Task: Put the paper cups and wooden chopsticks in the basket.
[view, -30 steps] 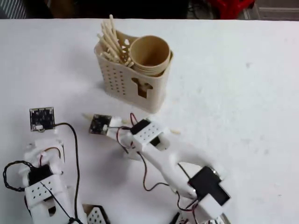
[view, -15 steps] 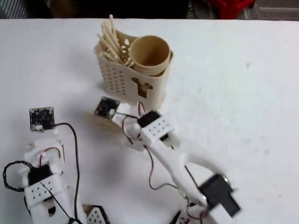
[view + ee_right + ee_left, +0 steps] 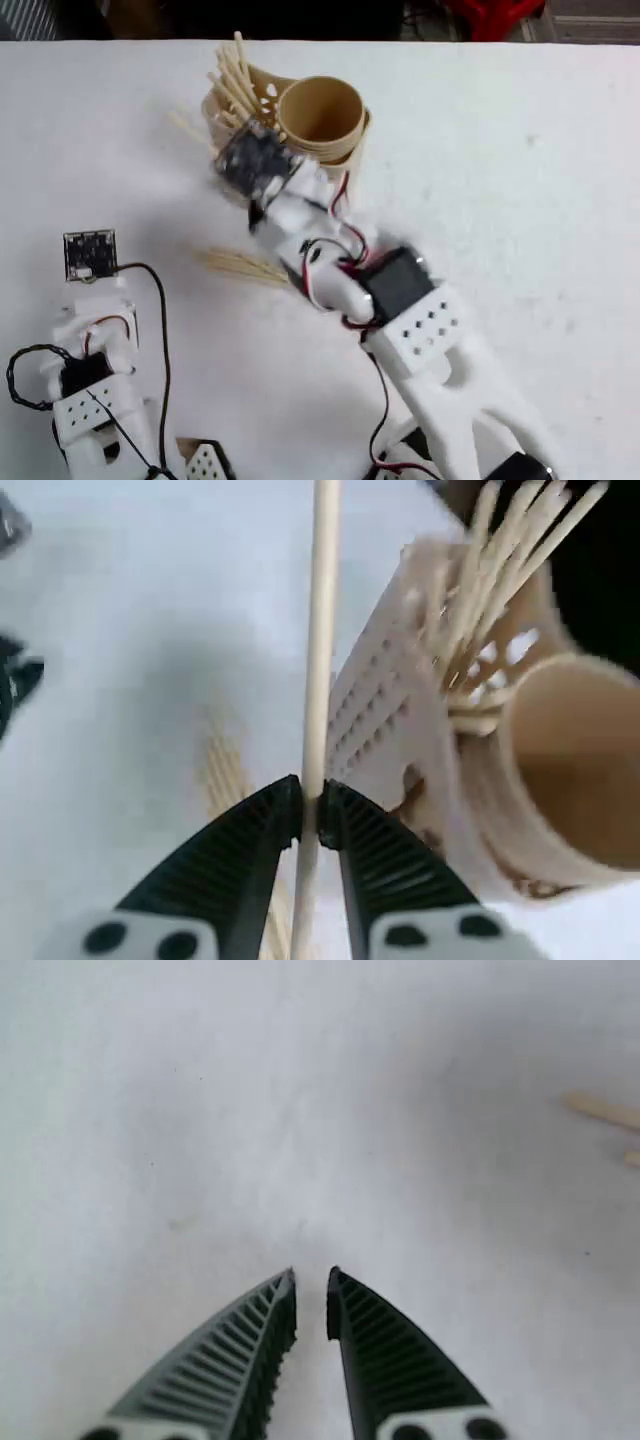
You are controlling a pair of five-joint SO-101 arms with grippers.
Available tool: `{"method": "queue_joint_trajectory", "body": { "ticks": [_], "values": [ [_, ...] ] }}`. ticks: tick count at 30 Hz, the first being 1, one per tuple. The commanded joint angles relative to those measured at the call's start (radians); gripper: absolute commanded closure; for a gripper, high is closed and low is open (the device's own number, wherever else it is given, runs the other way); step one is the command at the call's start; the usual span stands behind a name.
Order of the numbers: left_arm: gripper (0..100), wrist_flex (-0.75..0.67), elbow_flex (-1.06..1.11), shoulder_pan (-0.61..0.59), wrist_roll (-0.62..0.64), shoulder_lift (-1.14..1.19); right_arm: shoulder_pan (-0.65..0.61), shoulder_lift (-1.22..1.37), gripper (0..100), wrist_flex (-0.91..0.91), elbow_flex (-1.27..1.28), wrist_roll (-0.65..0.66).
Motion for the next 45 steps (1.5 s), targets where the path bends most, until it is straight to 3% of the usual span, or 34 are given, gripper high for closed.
{"method": "queue_joint_trajectory", "body": {
  "ticks": [1,6,11,24,30,36,42,45],
  "values": [
    [92,-0.023,-0.003,0.015,-0.009,-0.013,0.01,0.087,98.3,-0.062,-0.275,-0.083],
    [92,-0.023,-0.003,0.015,-0.009,-0.013,0.015,0.346,98.1,-0.351,-0.477,-0.133],
    [92,-0.023,-0.003,0.015,-0.009,-0.013,0.067,0.501,98.1,-0.585,-0.491,-0.135],
    [92,-0.023,-0.003,0.015,-0.009,-0.013,0.134,0.414,98.2,-1.216,0.13,-0.138],
    [92,-0.023,-0.003,0.015,-0.009,-0.013,0.134,0.38,97.3,-1.227,0.193,-0.143],
    [92,-0.023,-0.003,0.015,-0.009,-0.013,0.127,0.283,82.0,-1.086,0.192,-0.14],
    [92,-0.023,-0.003,0.015,-0.009,-0.013,0.124,0.133,89.2,-0.924,0.193,-0.141],
    [92,-0.023,-0.003,0.015,-0.009,-0.013,0.097,0.018,95.0,-0.697,0.195,-0.135]
  ]
}}
